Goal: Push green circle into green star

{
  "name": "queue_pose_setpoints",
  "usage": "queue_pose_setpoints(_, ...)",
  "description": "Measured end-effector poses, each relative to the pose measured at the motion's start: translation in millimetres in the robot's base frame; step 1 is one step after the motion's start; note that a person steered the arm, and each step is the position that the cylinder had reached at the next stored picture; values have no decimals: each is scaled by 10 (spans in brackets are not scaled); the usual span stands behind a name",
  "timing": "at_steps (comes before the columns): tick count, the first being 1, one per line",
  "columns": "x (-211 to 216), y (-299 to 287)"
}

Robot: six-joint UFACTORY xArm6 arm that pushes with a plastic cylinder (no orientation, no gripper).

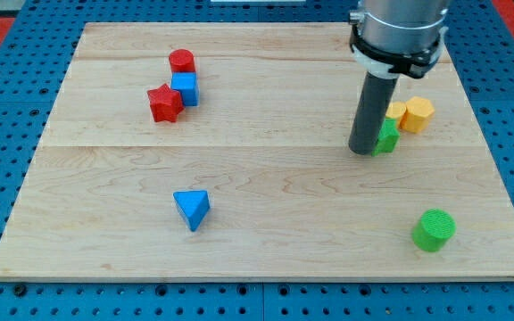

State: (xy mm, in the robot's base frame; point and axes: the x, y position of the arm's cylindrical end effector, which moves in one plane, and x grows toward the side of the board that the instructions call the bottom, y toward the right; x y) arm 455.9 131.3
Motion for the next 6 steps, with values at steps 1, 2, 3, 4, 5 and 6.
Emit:
queue_pose_setpoints(1, 585, 585)
queue_pose_setpoints(2, 940, 1245)
queue_pose_setpoints(3, 1443, 706)
queue_pose_setpoints(4, 1226, 184)
queue_pose_setpoints(5, 742, 322)
queue_pose_setpoints(6, 272, 375)
